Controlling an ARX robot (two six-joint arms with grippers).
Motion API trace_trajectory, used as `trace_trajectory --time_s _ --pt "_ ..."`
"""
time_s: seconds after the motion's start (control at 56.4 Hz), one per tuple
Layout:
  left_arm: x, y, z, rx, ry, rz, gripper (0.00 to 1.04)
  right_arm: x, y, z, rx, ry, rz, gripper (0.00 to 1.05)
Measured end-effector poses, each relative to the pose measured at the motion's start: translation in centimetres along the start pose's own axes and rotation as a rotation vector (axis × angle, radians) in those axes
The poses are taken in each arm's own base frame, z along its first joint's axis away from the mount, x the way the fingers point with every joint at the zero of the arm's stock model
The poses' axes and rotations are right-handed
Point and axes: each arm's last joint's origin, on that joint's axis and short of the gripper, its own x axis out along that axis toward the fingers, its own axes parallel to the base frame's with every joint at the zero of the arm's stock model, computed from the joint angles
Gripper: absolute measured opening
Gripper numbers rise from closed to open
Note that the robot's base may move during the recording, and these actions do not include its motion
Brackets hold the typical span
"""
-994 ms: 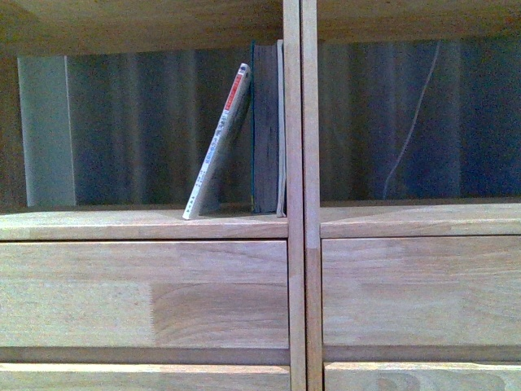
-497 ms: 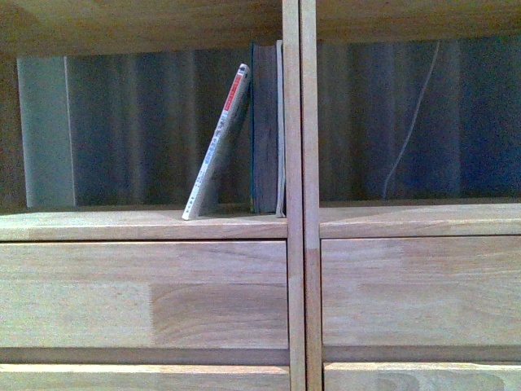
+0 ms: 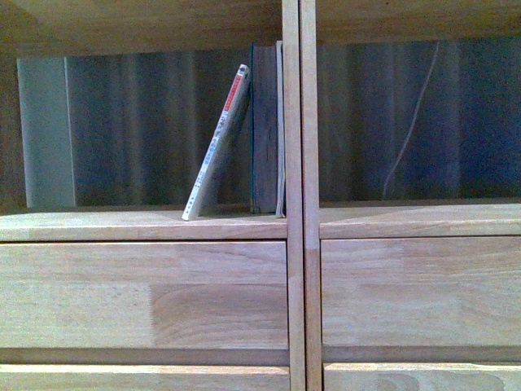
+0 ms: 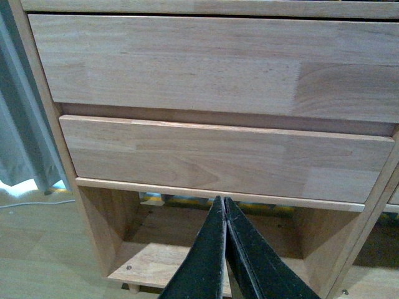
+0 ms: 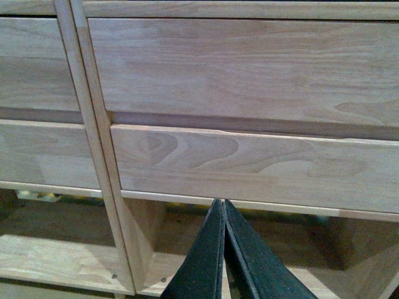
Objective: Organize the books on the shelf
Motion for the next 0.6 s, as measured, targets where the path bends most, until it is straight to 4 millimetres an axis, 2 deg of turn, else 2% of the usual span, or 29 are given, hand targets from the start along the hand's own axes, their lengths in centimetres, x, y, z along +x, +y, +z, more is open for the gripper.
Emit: trace_trajectory --time_s 0.231,0.497,0.568,0.603 --pt "-1.2 0.0 -0.3 0.000 0.011 0.000 0.03 0.0 0.0 0.0 0.000 0.000 0.000 0.03" --pt "-1.2 0.0 -0.3 0.000 0.005 0.000 0.03 0.0 0.0 0.0 0.000 0.000 0.001 0.03" --pt "-1.2 0.0 -0.3 -0.001 0.006 0.000 0.03 0.0 0.0 0.0 0.000 0.000 0.000 0.16" --pt "-1.2 0.0 -0.3 0.000 0.006 0.000 0.11 0.0 0.0 0.0 0.000 0.000 0.000 0.24"
